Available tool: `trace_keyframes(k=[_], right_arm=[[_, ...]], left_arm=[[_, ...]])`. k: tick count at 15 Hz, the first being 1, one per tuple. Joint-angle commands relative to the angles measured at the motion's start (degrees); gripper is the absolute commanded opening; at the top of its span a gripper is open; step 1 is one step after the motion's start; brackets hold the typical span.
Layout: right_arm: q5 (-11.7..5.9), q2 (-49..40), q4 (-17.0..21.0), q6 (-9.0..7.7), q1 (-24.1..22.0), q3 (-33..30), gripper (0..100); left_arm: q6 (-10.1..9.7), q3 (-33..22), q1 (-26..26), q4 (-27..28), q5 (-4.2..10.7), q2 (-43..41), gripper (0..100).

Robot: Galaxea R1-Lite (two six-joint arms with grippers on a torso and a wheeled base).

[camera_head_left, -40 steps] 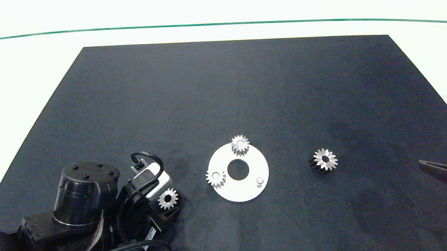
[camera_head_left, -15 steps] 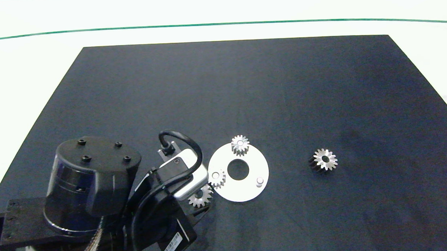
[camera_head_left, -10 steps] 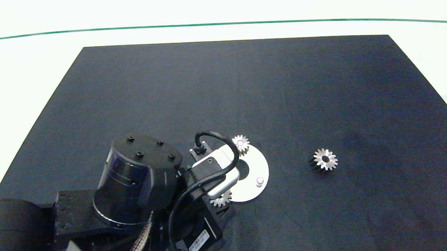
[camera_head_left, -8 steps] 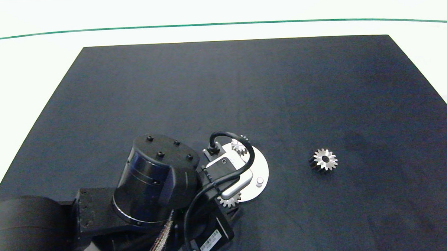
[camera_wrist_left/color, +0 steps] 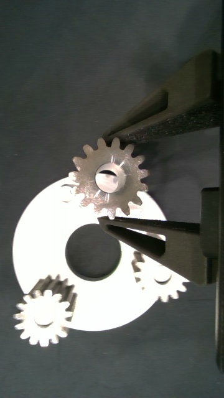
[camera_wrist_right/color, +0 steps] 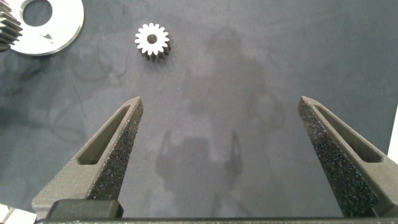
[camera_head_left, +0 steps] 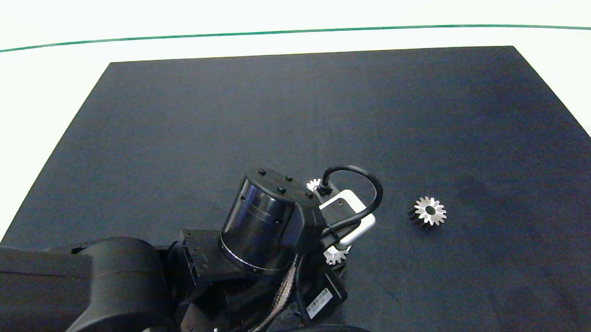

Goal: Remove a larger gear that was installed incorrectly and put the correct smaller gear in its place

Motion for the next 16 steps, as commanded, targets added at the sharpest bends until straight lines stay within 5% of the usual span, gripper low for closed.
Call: trace_keyframes(k=[1, 5, 8, 16], right_arm=[[-0.05, -0.02, 0.09, -0.08, -0.01, 0.18, 100], [-0.05, -0.02, 0.0, -0.08, -0.01, 0.62, 100], [-0.05, -0.02, 0.09, 0.01, 0.08, 1.24, 100], [0.13, -0.02, 0.0, 0.01, 0.17, 2.03, 100]], left_arm=[[0.12, -1.68, -0.01, -0.05, 0.11, 2.36, 19], [0.12, -3.18, -0.01, -0.14, 0.2, 4.29, 19], [0.21, -4.06, 0.08, -0.14, 1.61, 5.52, 19], [0.21, -6.17, 0.78, -0.23, 1.69, 6.75, 19]])
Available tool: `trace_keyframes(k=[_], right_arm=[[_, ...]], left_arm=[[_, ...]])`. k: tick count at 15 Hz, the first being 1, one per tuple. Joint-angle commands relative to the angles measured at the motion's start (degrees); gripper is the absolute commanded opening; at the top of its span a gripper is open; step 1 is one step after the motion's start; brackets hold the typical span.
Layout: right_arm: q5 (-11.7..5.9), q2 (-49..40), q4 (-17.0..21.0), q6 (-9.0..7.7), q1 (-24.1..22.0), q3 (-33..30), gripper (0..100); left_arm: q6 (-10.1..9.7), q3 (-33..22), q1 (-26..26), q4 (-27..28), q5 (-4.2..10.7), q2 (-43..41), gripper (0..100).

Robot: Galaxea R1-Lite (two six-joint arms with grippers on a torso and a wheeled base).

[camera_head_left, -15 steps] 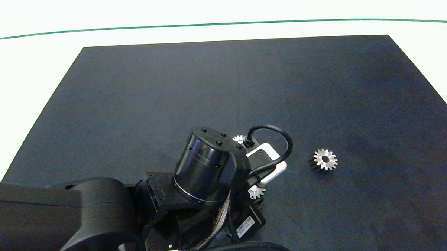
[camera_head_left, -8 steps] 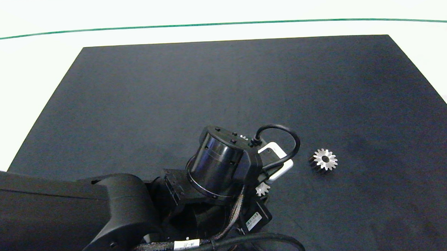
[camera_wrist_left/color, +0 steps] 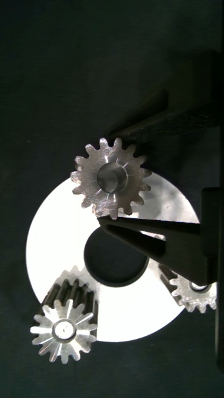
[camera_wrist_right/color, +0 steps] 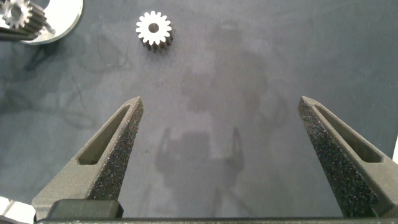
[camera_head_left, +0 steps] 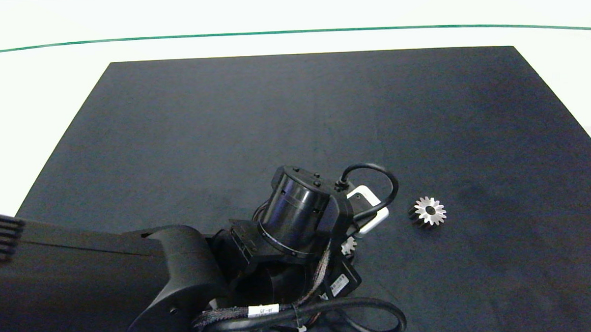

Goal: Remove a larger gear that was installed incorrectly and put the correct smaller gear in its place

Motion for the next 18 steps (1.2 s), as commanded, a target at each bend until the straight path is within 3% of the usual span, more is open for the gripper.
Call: trace_keyframes(k=[1, 18], right_arm=[[-0.06, 0.17, 0.11, 0.03, 0.02, 0.29, 100], [-0.14, -0.71, 0.11, 0.74, 0.02, 1.26, 100]], left_arm=[[0.1, -1.53, 0.0, 0.05, 0.1, 0.83, 19], [0.1, -1.44, 0.88, 0.05, 0.19, -0.4, 19]])
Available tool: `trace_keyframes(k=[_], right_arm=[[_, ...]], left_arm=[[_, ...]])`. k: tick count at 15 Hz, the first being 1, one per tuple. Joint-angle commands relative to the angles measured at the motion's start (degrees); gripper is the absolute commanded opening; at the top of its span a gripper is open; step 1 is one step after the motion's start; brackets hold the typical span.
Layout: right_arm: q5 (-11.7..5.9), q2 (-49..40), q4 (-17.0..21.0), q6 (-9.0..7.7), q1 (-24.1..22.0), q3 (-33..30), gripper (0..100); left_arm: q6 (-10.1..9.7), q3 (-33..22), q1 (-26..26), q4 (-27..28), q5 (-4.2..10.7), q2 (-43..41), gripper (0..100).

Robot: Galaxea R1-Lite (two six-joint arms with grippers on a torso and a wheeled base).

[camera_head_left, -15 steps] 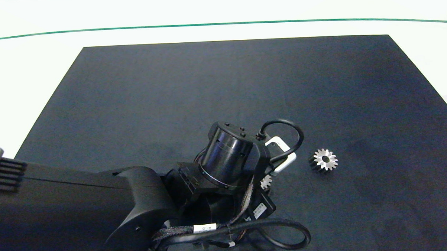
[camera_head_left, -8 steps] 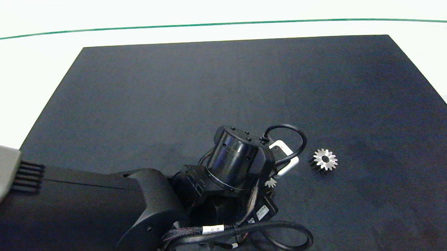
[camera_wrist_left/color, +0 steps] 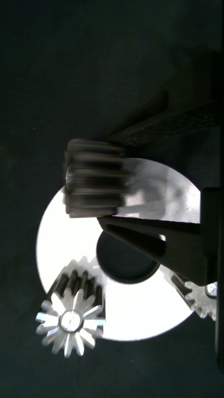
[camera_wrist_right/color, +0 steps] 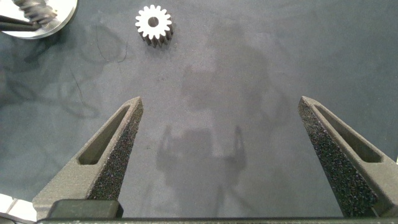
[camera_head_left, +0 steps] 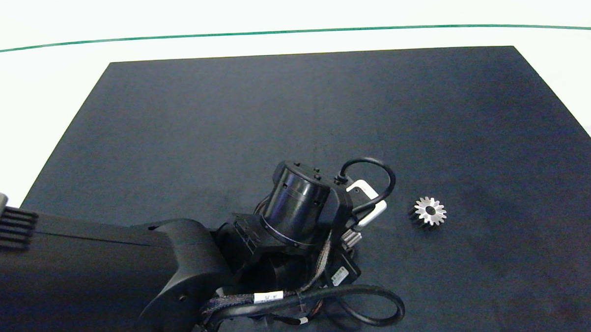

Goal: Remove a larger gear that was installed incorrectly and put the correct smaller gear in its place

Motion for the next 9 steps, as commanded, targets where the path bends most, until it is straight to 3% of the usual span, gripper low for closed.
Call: trace_keyframes(k=[1, 9], right_arm=[[-0.12, -0.14, 0.2, -0.06, 0.02, 0.01, 100], [-0.12, -0.4, 0.11, -0.14, -0.07, 0.01, 100]], left_arm=[[0.01, 0.11, 0.0, -0.05, 0.1, -1.64, 19], [-0.07, 0.28, -0.27, -0.14, 0.1, -2.26, 19]])
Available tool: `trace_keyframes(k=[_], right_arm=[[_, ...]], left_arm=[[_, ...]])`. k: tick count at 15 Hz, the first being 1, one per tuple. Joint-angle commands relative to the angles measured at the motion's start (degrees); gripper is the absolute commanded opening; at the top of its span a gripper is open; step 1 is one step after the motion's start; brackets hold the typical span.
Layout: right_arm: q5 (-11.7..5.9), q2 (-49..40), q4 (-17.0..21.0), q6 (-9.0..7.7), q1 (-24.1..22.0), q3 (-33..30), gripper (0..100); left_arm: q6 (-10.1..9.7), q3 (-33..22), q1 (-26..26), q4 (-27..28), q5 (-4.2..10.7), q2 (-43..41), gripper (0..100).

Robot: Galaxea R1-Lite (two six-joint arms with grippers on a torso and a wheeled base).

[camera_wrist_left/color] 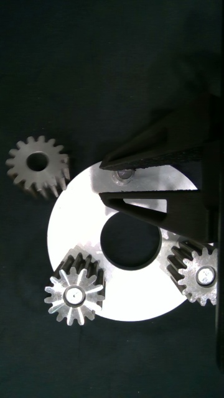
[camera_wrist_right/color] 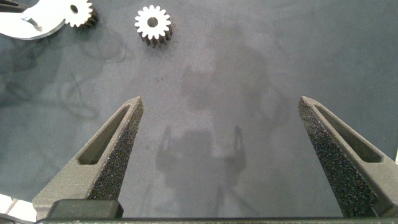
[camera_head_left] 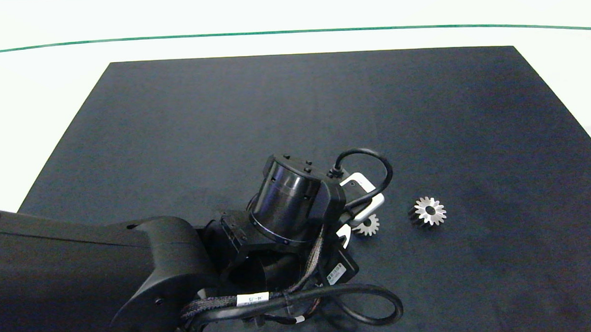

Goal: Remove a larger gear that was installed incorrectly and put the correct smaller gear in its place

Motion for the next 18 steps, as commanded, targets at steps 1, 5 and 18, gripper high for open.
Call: trace_keyframes(k=[1, 5, 18], right_arm=[[-0.12, -0.16, 0.1, -0.1, 0.08, -0.15, 100], [-0.12, -0.77, 0.1, -0.01, -0.01, -0.15, 100], [-0.12, -1.39, 0.19, -0.1, -0.1, -0.06, 100]], left_arm=[[0.04, -0.53, -0.13, -0.09, 0.08, -0.05, 19], [-0.32, -1.85, -0.31, 0.0, 0.08, 0.83, 19], [-0.93, -6.07, -1.1, 0.79, 0.16, 3.73, 10]])
